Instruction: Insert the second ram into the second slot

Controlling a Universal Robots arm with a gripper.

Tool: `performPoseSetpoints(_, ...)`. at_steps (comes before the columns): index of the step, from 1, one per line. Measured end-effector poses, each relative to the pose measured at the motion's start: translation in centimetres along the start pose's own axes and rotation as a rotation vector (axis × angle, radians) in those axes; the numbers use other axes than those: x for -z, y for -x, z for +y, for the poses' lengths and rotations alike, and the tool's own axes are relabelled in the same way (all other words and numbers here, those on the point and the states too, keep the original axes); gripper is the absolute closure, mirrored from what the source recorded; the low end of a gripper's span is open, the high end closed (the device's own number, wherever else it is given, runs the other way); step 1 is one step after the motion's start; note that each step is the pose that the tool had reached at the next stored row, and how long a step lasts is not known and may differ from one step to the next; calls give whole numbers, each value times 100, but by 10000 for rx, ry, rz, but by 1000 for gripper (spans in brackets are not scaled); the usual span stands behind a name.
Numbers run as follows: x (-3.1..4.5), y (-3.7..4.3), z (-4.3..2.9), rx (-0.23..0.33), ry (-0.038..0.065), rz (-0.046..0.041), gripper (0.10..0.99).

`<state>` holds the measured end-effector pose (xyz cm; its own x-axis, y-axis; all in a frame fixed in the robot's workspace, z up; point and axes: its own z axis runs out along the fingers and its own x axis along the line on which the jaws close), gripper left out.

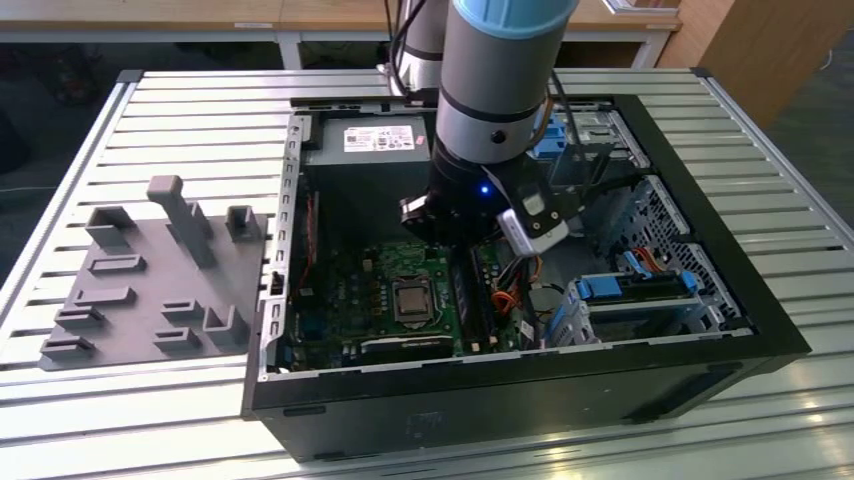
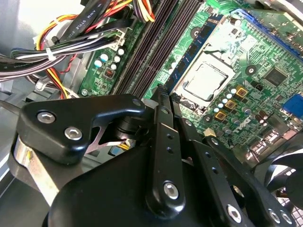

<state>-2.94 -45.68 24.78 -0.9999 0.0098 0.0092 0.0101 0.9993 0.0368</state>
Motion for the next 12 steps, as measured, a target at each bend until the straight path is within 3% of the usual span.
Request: performPoseSetpoints(12,-69,1,-26,-12,-2,102,953)
